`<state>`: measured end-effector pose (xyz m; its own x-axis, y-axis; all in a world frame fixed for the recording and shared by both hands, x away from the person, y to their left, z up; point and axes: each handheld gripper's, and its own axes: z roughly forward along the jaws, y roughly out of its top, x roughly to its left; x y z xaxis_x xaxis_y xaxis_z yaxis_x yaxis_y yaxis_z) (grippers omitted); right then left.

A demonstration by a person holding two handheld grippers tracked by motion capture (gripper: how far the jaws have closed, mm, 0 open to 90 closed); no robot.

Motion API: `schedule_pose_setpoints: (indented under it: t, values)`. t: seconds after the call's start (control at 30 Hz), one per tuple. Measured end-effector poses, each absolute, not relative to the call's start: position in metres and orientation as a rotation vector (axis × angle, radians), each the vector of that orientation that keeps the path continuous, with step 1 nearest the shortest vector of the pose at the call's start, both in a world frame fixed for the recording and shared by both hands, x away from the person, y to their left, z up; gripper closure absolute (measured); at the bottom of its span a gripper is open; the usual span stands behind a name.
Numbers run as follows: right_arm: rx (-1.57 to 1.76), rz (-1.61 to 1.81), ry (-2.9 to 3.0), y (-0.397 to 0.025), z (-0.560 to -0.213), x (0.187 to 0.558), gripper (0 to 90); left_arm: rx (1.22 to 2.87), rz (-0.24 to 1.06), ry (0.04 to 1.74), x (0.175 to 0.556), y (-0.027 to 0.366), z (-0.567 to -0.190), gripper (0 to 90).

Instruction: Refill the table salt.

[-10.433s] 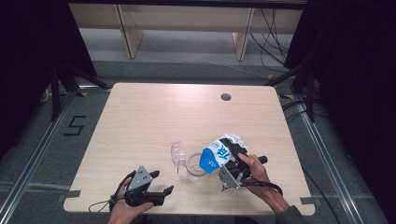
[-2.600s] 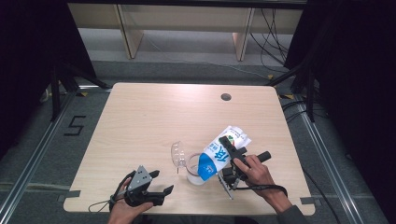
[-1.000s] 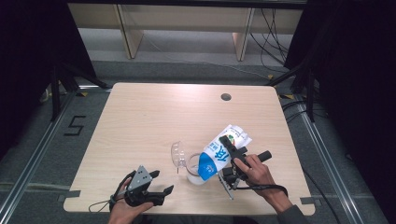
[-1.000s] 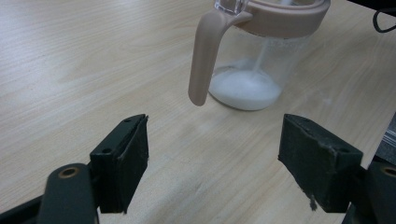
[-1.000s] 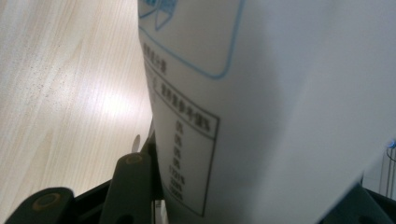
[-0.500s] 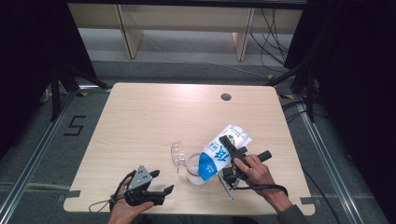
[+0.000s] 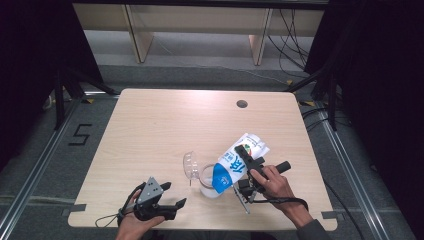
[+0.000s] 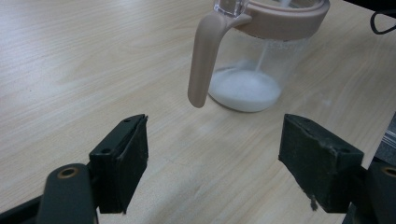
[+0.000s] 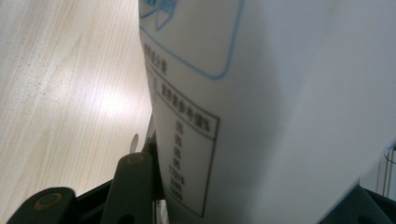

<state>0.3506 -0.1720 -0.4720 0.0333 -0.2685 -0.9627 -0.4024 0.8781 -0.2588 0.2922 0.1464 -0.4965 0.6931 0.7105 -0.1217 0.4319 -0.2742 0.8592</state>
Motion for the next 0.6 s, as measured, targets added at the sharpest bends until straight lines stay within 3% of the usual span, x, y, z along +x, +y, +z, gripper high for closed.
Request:
schedule_pose_setpoints:
  t: [0.6]
  values:
    - [-0.582, 0.075, 1.549, -0.1676, -0.4684, 0.3489, 55.6, 1.922, 0.352, 0.896, 0.2920, 0.1474, -0.4969, 19.1]
